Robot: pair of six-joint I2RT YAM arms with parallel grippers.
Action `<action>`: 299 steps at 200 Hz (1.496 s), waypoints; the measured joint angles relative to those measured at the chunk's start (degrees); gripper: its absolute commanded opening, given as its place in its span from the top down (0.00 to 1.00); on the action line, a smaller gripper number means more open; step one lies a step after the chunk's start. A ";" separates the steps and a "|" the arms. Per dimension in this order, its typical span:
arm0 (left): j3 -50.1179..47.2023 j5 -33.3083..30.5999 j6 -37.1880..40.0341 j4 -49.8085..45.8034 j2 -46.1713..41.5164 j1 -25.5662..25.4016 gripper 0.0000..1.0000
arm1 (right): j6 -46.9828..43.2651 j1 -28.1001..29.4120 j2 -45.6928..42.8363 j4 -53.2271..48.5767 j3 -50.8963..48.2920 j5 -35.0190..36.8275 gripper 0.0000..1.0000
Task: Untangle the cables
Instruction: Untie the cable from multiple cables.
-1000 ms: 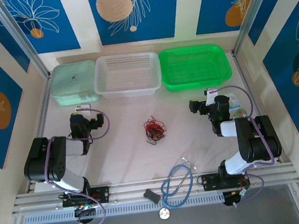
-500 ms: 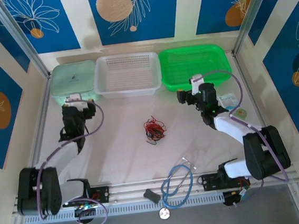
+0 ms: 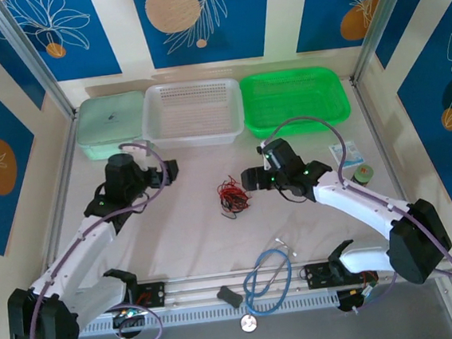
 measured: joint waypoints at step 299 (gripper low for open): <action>4.72 5.75 -16.28 12.00 37.68 -24.65 0.97 | 29.59 -2.43 12.68 9.81 -4.17 -15.89 0.36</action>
